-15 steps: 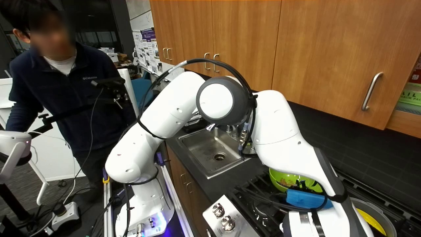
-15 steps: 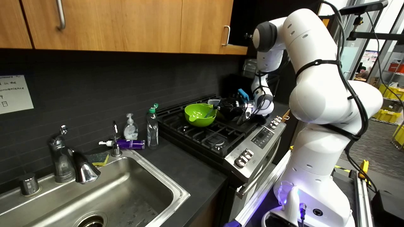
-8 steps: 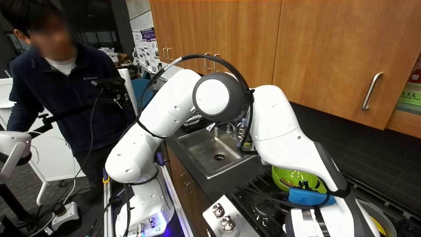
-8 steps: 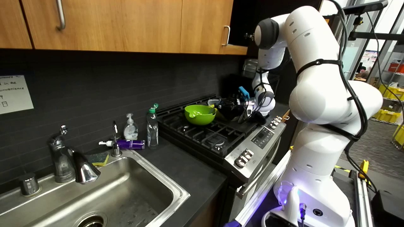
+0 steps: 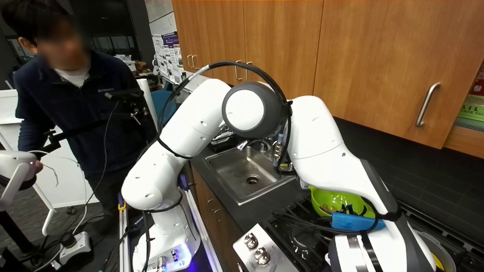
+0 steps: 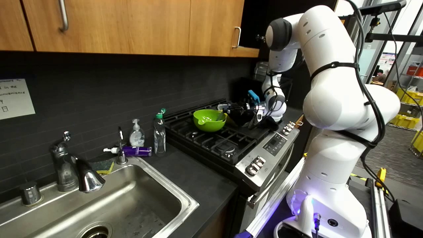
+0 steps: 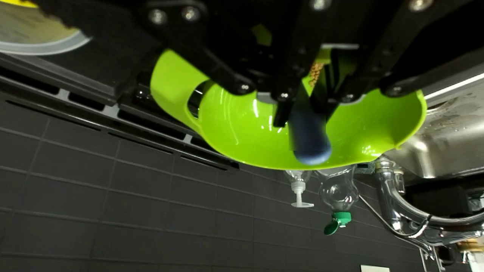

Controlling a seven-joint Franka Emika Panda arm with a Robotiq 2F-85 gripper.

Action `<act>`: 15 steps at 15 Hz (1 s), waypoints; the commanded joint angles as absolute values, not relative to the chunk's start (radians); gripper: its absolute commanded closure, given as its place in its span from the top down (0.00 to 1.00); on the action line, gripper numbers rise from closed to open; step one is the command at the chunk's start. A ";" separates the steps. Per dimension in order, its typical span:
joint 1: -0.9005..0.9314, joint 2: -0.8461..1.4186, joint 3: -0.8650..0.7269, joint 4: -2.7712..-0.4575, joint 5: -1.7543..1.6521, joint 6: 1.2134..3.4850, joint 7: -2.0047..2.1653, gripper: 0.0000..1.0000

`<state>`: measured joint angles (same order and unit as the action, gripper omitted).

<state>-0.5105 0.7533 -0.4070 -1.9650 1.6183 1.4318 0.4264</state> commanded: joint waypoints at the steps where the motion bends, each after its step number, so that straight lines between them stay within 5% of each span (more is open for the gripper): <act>1: -0.492 0.726 -0.397 -1.970 1.603 1.451 0.453 0.05; 15: -0.476 0.733 -0.380 -1.959 1.601 1.448 0.455 0.05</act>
